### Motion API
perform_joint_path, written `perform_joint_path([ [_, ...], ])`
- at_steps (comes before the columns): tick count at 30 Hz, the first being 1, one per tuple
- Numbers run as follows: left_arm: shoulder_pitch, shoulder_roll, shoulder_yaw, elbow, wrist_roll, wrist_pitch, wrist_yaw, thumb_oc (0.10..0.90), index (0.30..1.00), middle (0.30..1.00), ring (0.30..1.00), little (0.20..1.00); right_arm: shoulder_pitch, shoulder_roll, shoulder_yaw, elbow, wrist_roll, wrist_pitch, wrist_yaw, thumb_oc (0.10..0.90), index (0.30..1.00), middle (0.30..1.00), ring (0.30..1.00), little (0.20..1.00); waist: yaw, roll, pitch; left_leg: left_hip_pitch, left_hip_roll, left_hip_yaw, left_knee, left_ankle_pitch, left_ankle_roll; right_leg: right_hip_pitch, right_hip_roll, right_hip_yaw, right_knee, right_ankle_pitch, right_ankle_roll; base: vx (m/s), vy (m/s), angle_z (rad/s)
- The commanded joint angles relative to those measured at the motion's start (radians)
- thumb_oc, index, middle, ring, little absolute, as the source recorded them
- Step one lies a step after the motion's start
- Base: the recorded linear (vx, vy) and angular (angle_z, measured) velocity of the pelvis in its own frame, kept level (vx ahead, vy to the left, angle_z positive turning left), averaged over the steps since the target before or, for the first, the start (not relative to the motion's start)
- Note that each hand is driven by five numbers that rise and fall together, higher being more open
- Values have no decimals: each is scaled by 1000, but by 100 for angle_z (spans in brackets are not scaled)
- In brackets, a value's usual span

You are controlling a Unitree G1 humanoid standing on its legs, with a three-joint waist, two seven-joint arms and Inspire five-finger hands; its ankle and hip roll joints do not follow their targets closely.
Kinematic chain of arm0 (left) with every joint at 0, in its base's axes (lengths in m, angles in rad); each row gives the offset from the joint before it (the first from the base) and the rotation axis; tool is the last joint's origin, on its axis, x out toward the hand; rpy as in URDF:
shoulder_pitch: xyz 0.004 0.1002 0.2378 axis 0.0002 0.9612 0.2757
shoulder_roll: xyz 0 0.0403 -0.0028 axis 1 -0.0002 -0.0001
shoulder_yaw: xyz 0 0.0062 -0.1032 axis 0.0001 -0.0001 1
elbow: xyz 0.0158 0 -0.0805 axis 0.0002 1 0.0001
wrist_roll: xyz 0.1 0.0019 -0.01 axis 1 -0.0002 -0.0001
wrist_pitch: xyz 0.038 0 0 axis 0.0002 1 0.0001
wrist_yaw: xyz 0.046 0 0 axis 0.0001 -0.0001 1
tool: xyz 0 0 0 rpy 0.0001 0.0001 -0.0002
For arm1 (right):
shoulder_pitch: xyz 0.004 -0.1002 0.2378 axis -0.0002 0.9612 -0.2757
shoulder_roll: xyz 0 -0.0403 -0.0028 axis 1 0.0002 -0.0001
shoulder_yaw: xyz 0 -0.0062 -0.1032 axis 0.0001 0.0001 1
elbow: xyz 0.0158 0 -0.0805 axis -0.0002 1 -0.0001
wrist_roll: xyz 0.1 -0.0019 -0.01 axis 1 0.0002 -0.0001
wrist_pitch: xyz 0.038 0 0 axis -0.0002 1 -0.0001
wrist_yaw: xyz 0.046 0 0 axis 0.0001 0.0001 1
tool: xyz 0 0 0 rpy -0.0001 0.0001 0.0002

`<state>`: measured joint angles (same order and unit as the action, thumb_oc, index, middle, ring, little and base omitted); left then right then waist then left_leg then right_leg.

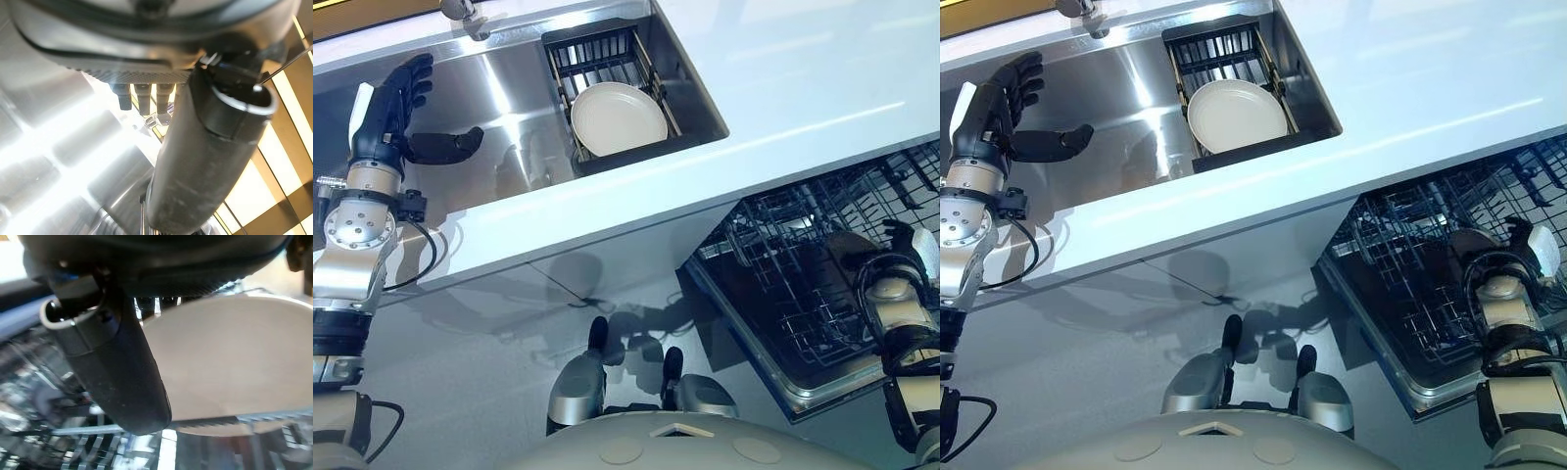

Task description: Pick up plates and place into dishwasher.

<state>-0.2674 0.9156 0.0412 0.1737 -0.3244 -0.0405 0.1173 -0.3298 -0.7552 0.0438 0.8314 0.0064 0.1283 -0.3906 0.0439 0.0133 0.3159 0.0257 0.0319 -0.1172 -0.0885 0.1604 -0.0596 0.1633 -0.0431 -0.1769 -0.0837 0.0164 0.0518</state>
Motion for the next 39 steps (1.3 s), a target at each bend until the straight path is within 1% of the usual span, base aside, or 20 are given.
perform_joint_path([
  [1,-61,32,82,-75,-5,-53,22,800,900,900,900,900,-20,-126,-18,-132,3,-91,-90,800,900,900,900,900,-36,21,-113,26,-48,93,51,-138,20,-100,83,9,189,-116,-21,-39,81,-9],
  [10,-40,-5,96,-80,30,-51,31,800,900,900,900,900,23,-130,-94,-304,-32,-152,-52,800,900,900,900,900,-68,19,-154,59,-55,131,21,-145,28,-93,78,29,165,-107,-3,-59,87,-16],
  [14,-36,-6,100,-72,42,-55,37,800,900,900,900,900,49,-123,-114,-378,-40,-151,-21,800,900,900,900,900,-81,19,-167,68,-60,146,15,-148,30,-93,73,37,158,-99,7,-68,83,-18],
  [18,-31,-10,105,-60,61,-69,37,800,900,900,900,900,67,-112,-123,-434,-26,-173,27,800,900,900,900,900,-93,18,-182,76,-63,163,11,-151,33,-93,67,44,149,-89,17,-76,94,-22],
  [19,-31,-9,108,-54,73,-73,33,800,900,900,900,900,71,-109,-126,-456,-3,-183,45,800,900,900,900,900,-99,18,-188,78,-64,168,10,-152,33,-93,64,47,144,-85,21,-86,111,-22],
  [22,-33,-3,105,-46,95,-77,29,800,900,900,900,900,74,-97,-130,-502,49,-202,55,800,900,900,900,900,-105,19,-194,80,-67,176,8,-153,33,-94,62,51,136,-78,26,-64,90,-14],
  [23,-36,4,98,-35,148,-80,16,800,900,900,900,900,74,-83,-141,-544,113,-220,55,800,900,900,900,900,-113,22,-200,84,-69,183,8,-155,35,-96,60,55,135,-75,30,-42,75,-11],
  [25,-37,17,95,-30,199,-75,7,800,900,900,900,900,81,-66,-150,-576,146,-230,53,800,900,900,900,900,-118,25,-202,86,-70,190,8,-157,36,-98,59,58,137,-74,33,-47,84,-22],
  [26,-42,52,84,-24,281,-62,-10,800,900,900,900,900,96,-41,-167,-632,238,-253,72,800,900,900,900,900,-126,30,-206,89,-71,200,8,-162,40,-102,56,60,144,-75,40,-44,74,-23],
  [27,-45,60,82,-21,285,-60,-13,800,900,900,900,900,100,-37,-170,-643,252,-254,80,800,900,900,900,900,-126,30,-207,90,-71,202,8,-163,40,-103,55,60,145,-75,41,-46,75,-15],
  [28,-51,75,78,-17,302,-52,-24,800,900,900,900,900,107,-26,-176,-664,299,-269,93,800,900,900,900,900,-129,30,-207,91,-72,206,8,-165,42,-104,54,61,148,-76,43,-37,59,-12],
  [30,-79,120,69,4,328,-8,-70,800,900,900,900,900,120,37,-172,-748,500,-315,224,800,900,900,900,900,-143,38,-211,94,-74,219,8,-169,46,-111,51,64,156,-76,49,-53,86,-14],
  [32,-103,144,61,39,351,12,-106,800,900,900,900,900,137,92,-160,-804,627,-337,375,800,900,900,900,900,-153,43,-212,93,-75,229,9,-171,49,-119,48,67,164,-77,55,-43,75,-13],
  [33,-117,161,59,68,362,22,-133,800,900,900,900,900,154,122,-147,-838,682,-337,461,800,900,900,900,900,-161,48,-215,94,-76,236,10,-173,50,-125,46,67,171,-78,59,-26,57,-18],
  [34,-121,165,58,75,367,24,-139,800,900,900,900,900,158,128,-145,-844,698,-335,485,800,900,900,900,900,-163,48,-216,94,-76,238,10,-174,51,-127,45,67,173,-79,61,-25,73,-16],
  [35,-152,187,40,136,369,29,-166,800,900,900,900,900,167,152,-126,-878,727,-319,544,800,900,900,900,900,-174,54,-221,93,-76,248,10,-175,52,-134,43,67,179,-79,66,-12,67,-11],
  [37,-191,210,11,206,359,34,-200,800,900,900,900,900,175,168,-108,-893,762,-300,596,800,900,900,900,900,-184,58,-224,94,-78,257,10,-178,54,-141,40,68,185,-79,71,2,76,-21],
  [38,-217,227,-4,244,357,53,-235,800,900,900,900,900,182,173,-92,-909,801,-276,635,800,900,900,900,900,-193,63,-226,94,-80,263,10,-179,56,-144,39,70,185,-77,75,14,68,-29],
  [39,-233,232,-16,263,355,60,-245,800,900,900,900,900,186,180,-88,-916,826,-261,648,800,900,900,900,900,-195,64,-227,94,-81,267,10,-180,57,-146,39,72,186,-77,76,17,80,-24],
])
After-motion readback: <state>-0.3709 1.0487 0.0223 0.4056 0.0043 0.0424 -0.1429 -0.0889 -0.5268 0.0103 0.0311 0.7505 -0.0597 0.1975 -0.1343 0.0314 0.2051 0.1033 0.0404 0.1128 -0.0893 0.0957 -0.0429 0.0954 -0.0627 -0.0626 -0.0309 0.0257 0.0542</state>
